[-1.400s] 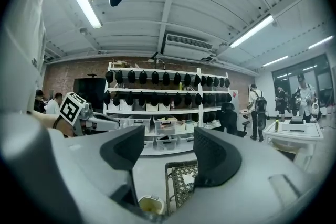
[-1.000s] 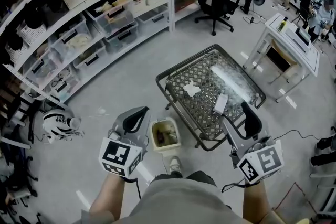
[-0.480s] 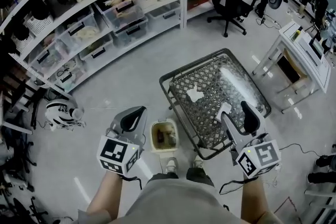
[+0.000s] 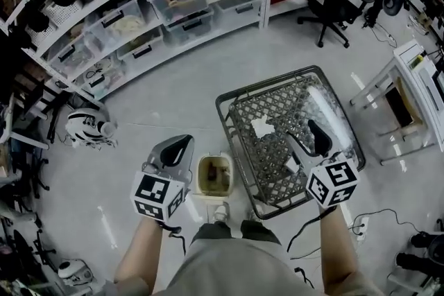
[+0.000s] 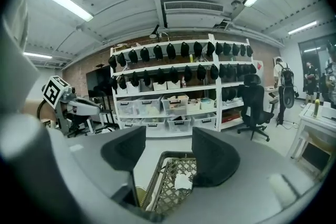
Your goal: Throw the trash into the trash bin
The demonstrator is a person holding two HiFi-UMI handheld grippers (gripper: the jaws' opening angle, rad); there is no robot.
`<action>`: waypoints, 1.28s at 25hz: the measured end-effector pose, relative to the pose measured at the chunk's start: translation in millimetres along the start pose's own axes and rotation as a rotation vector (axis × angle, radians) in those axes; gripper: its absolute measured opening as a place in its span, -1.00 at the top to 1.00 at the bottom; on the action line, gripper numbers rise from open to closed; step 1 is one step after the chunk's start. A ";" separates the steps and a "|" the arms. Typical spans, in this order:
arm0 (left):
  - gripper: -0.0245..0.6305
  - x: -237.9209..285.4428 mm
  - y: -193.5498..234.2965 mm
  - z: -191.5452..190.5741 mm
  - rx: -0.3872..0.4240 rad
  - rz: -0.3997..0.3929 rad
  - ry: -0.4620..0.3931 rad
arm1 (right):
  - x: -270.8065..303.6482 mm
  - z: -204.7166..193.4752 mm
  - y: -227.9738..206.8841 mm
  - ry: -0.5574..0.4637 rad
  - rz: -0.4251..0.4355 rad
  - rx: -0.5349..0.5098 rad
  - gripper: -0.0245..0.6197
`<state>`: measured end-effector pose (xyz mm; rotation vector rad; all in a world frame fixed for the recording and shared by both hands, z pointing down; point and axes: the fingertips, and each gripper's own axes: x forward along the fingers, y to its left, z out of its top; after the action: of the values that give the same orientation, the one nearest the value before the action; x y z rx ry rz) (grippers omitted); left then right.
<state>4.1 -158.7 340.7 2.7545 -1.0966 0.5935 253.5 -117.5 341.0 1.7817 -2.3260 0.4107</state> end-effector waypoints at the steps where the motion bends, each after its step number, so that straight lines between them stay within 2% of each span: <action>1: 0.92 6.3 2.8 -4.3 -0.013 0.008 0.011 | 12.5 -6.3 -4.7 0.019 0.015 0.002 0.05; 7: 0.92 41.8 14.4 -35.8 -0.060 0.034 0.085 | 80.3 -52.9 -25.3 0.120 0.091 0.104 0.06; 11: 0.92 64.1 13.7 -55.1 -0.071 0.030 0.120 | 114.6 -90.9 -34.0 0.183 0.098 0.105 0.07; 17: 0.92 83.7 11.9 -101.0 -0.105 0.009 0.180 | 158.4 -179.1 -35.3 0.350 0.110 0.058 0.06; 25: 0.92 106.6 13.3 -184.9 -0.202 -0.010 0.281 | 206.8 -278.9 -48.0 0.513 0.072 0.061 0.06; 32: 0.92 125.4 14.2 -226.5 -0.248 -0.024 0.331 | 235.7 -343.3 -61.6 0.671 0.015 0.072 0.06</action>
<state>6.3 -192.3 597.8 2.3497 -0.9838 0.8132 242.9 -235.9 744.9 1.3596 -1.8603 0.9350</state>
